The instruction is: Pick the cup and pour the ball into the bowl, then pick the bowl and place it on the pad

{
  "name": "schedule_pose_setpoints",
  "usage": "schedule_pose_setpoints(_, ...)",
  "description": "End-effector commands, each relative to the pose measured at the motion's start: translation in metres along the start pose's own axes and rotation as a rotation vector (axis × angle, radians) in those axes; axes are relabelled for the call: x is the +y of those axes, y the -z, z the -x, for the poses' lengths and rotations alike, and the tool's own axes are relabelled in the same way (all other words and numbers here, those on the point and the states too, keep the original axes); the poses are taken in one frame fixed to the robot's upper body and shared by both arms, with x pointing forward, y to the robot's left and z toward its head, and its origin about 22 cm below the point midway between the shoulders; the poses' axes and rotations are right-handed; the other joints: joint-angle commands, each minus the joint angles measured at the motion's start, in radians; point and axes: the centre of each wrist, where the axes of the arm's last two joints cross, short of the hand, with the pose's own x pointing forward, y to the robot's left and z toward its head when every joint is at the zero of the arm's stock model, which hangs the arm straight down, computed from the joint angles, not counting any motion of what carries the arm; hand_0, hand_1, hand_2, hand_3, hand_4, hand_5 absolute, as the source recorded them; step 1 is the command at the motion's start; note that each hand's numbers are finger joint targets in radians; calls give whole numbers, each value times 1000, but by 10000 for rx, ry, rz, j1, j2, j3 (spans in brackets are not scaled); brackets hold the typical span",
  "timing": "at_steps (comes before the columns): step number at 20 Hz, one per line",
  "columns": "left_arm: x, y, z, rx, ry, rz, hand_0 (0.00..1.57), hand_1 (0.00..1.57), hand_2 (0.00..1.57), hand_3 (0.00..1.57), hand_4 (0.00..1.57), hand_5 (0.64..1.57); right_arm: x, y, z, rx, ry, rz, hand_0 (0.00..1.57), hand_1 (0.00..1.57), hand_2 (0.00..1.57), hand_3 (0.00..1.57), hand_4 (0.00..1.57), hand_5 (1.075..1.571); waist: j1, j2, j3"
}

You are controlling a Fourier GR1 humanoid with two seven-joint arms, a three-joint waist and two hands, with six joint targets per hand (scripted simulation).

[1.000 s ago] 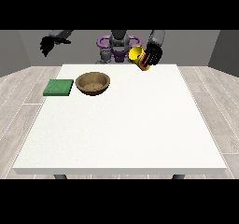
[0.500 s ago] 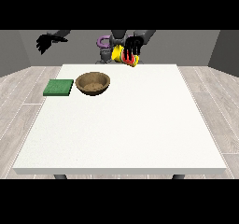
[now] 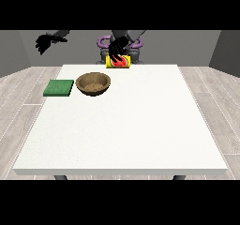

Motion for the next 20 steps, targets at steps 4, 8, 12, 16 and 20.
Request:
schedule_pose_setpoints(4,-2,-12,-35,-1624,2911,34,1457,1457,1571,1571,1509,1178,-13,-8,2,373,13,617,0,0,0,0,0,1571,425,-281,-15)
schedule_pose_setpoints(8,29,9,-30,-1457,3297,426,1446,1446,1571,1571,1529,1129,4,1,5,260,241,82,0,0,0,0,0,1570,61,-305,-19)
schedule_pose_setpoints(12,18,5,-10,-889,1813,224,1449,1449,1571,1571,1535,1136,30,20,4,939,360,220,0,0,0,0,0,1567,373,-386,-31)
schedule_pose_setpoints(16,31,11,23,2871,-4848,-444,1301,1301,1571,1571,1571,1190,11,-5,16,982,364,911,0,0,0,0,225,1565,1227,-185,-124)
schedule_pose_setpoints(20,2,-13,24,4726,-8906,-790,1023,1023,1257,941,1391,1300,2,-10,11,853,195,1210,0,0,0,0,225,1565,1545,52,-165)
